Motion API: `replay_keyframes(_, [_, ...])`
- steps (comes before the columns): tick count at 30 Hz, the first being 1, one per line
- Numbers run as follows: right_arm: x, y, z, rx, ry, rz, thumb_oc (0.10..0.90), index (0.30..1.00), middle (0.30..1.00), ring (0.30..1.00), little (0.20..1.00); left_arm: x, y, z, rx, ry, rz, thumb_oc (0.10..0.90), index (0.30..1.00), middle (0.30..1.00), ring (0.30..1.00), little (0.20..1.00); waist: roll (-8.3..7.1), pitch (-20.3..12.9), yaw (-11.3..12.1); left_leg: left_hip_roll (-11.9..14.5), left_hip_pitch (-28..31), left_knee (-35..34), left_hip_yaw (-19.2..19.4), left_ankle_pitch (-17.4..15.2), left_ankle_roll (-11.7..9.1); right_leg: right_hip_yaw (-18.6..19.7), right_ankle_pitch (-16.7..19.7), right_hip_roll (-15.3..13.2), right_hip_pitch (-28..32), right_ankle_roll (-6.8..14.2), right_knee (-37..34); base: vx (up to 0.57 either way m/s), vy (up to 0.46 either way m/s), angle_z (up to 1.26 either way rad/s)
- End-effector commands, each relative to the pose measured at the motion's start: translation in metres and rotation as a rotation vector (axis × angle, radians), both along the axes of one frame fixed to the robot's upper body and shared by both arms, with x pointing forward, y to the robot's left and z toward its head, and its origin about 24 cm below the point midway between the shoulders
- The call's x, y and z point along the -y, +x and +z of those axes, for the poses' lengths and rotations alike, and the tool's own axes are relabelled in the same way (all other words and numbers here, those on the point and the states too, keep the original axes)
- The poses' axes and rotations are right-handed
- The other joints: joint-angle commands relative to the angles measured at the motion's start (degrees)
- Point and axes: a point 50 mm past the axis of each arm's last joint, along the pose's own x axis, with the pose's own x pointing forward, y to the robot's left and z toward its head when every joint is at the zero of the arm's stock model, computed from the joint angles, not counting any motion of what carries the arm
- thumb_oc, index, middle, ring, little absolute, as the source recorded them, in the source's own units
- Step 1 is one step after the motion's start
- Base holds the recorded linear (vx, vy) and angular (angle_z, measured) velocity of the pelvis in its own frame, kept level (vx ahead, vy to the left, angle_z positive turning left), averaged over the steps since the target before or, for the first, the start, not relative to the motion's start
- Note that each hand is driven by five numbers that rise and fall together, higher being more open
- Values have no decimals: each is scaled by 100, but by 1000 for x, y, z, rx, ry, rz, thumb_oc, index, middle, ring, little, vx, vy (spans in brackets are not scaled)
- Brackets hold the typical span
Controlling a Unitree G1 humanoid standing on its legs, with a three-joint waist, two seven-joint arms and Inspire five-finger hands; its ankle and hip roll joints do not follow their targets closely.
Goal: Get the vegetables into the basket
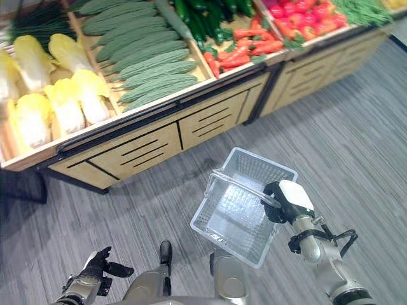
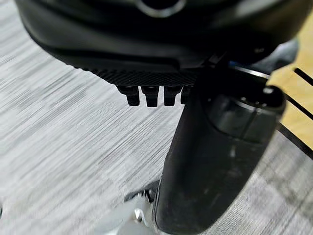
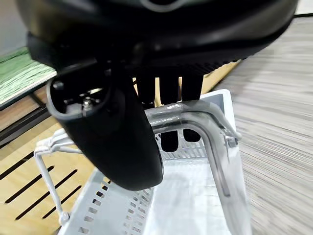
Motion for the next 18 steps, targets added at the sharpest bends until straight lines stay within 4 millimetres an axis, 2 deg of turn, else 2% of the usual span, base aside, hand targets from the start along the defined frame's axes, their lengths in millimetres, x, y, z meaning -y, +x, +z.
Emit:
replay_keyframes(1, [6, 26, 67, 307, 5, 44, 400, 300, 300, 300, 300, -13, 7, 7, 33, 45, 35, 900, 1000, 1000, 1000, 1000, 39, -171, -49, -310, 183, 397, 119, -331, -185, 9, 48, -173, 40, 206, 305, 127, -129, 12])
replay_keyframes(4, [8, 26, 72, 319, 2, 50, 400, 300, 300, 300, 300, -10, 8, 6, 25, 39, 25, 900, 1000, 1000, 1000, 1000, 82, -194, -50, -228, 158, 562, 11, -387, -243, -110, -49, -127, 113, 126, 328, 158, -196, 4])
replay_keyframes(6, [14, 26, 74, 325, 0, 32, 400, 300, 300, 300, 300, -5, 13, 6, 36, 31, 21, 900, 1000, 1000, 1000, 1000, 147, -155, -47, -154, 19, 956, -34, -322, -372, -339, -234, -112, 190, -4, 463, 171, -230, 29])
replay_keyframes(9, [20, 22, 74, 320, -6, 11, 400, 300, 300, 300, 300, -2, 18, 6, 46, 23, 20, 900, 1000, 1000, 1000, 1000, 157, -122, -93, -95, -104, 1259, 126, -223, -445, -546, -343, -163, 307, -87, 503, 102, -136, 64])
replay_keyframes(10, [24, 18, 72, 309, -11, -11, 400, 300, 300, 300, 300, 2, 24, 7, 63, 16, 13, 900, 1000, 1000, 1000, 1000, 158, -78, -115, 25, -243, 1404, 372, -65, -477, -707, -406, -214, 435, -132, 500, 80, -87, 91])
replay_keyframes(12, [29, 14, 71, 306, -19, -34, 400, 300, 300, 300, 300, 4, 30, 9, 76, 19, 3, 900, 1000, 1000, 1000, 1000, 160, -54, -146, 236, -356, 1231, 616, 118, -506, -850, -451, -278, 523, -128, 461, 90, -71, 60])
replay_keyframes(14, [30, 12, 69, 303, -20, -44, 400, 300, 300, 300, 300, 5, 32, 10, 80, 21, -6, 900, 1000, 1000, 1000, 1000, 157, -57, -148, 290, -413, 1109, 649, 184, -520, -913, -464, -315, 559, -116, 421, 97, 0, 57])
replay_keyframes(15, [37, 6, 68, 307, -34, -86, 400, 300, 300, 300, 300, 6, 37, 12, 85, 35, -29, 900, 1000, 1000, 1000, 1000, 214, -100, -198, 642, -708, 667, 1041, 599, -652, -1161, -568, -494, 675, -48, 364, 168, 56, 55])
replay_keyframes(17, [39, 4, 67, 303, -39, -90, 400, 300, 300, 300, 300, 8, 38, 12, 88, 32, -38, 900, 1000, 1000, 1000, 1000, 232, -106, -208, 690, -739, 602, 1110, 664, -663, -1244, -607, -535, 718, -52, 369, 168, 86, 76])
replay_keyframes(18, [40, 3, 66, 298, -42, -97, 400, 300, 300, 300, 300, 9, 38, 12, 87, 33, -52, 900, 1000, 1000, 1000, 1000, 305, -117, -206, 849, -836, 374, 1282, 958, -746, -1355, -711, -572, 840, -29, 398, 182, 128, 73])
